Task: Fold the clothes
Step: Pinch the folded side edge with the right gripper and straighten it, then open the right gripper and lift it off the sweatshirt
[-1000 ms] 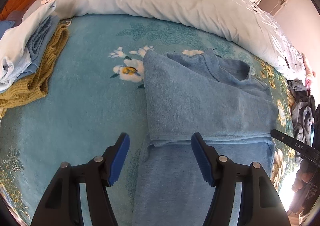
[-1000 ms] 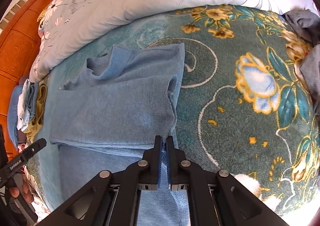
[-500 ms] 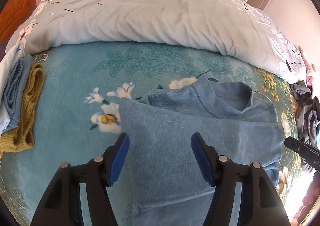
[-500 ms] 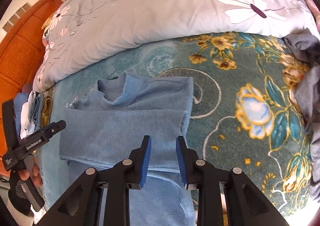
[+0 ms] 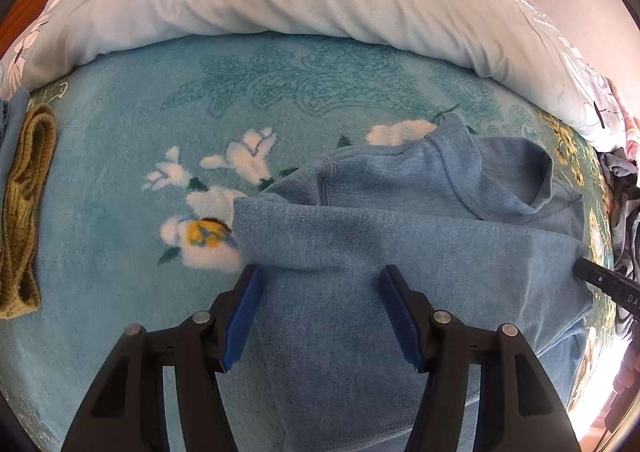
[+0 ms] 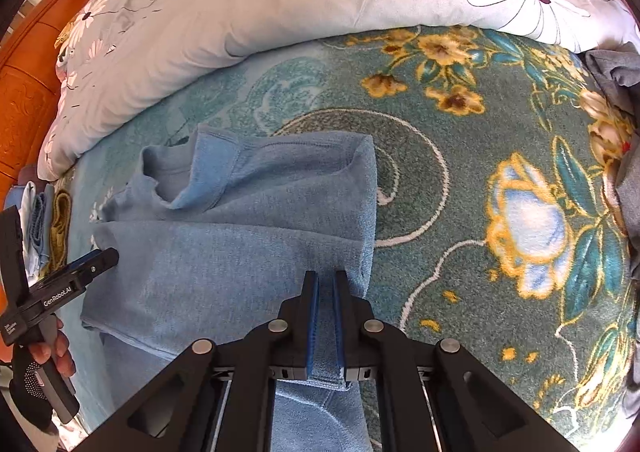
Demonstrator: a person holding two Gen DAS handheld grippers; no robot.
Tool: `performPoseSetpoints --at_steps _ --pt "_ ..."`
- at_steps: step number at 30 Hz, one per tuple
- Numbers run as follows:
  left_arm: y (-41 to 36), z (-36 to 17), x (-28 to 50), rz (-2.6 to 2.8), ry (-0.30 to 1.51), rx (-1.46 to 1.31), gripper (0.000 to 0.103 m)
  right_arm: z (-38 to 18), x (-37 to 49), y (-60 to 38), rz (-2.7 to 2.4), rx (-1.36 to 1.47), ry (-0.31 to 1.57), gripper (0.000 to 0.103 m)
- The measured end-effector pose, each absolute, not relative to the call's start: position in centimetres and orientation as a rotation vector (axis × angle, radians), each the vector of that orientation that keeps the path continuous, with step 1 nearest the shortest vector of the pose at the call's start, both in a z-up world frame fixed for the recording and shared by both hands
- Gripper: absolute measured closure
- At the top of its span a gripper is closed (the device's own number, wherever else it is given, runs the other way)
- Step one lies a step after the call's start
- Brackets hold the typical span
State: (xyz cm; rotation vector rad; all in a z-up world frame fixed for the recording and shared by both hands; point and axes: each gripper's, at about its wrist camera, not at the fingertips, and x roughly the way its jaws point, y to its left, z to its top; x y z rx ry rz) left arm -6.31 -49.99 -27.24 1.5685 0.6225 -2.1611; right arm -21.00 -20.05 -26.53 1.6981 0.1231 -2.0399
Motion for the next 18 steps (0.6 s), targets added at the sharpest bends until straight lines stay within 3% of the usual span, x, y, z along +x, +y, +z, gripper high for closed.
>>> performPoseSetpoints --at_steps 15,16,17,18 --pt "-47.5 -22.5 -2.9 -2.229 0.611 1.512 0.038 -22.3 -16.2 -20.3 -2.093 1.612 0.206 0.089" --pt "-47.1 -22.2 -2.5 -2.231 0.602 1.510 0.038 -22.0 -15.8 -20.4 -2.097 1.605 0.215 0.079" --pt "-46.8 -21.9 -2.0 -2.230 0.601 1.508 0.038 -21.7 -15.3 -20.4 -2.101 1.600 0.219 0.062" --pt "-46.6 -21.6 -1.4 -2.228 0.604 1.506 0.037 -21.5 -14.5 -20.4 -2.105 1.598 0.212 0.054"
